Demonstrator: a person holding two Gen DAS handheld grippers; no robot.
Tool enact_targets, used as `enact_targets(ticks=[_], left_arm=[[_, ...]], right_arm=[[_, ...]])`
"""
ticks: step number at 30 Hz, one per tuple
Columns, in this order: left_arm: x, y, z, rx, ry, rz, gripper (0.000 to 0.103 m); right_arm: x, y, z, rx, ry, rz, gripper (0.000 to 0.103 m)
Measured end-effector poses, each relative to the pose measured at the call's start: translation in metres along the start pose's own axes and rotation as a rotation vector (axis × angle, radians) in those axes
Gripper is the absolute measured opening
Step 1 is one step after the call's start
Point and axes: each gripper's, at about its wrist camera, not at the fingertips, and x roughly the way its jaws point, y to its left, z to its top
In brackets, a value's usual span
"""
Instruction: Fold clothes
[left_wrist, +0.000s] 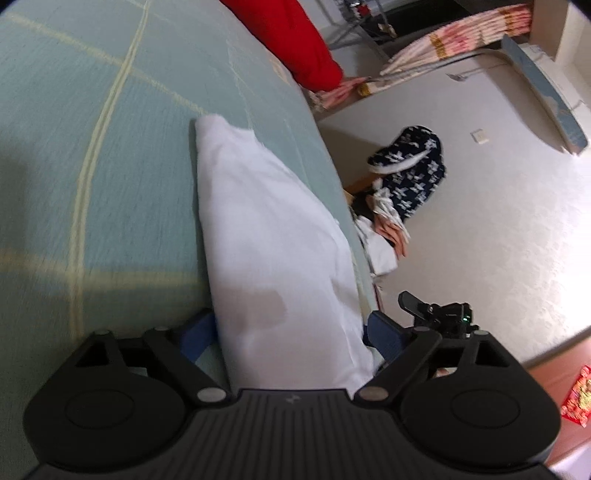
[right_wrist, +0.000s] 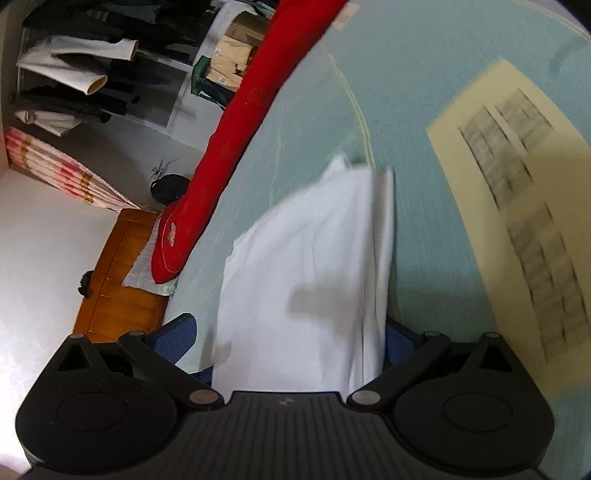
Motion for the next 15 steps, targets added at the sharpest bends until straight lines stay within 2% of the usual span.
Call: enact_targets(ticks=[4,10,15], left_arm=[[0.000,0.006,0.003,-0.037,-0.002,-0.028,0.089],[0.024,0.001,0.025,-0.050,0.005,-0.011,0.089],[0.023,0.001,0.022,-0.042,0.006,-0.006,0.089]], right_arm=[[-0.005,0.000,-0.014,-0.032,0.003,0.021,0.103],[0.016,-0.005,0.020,0.002,0.027,0.064,0.103],[0.009,-0.010,0.016,0.025,0.030,0.099,0.103]])
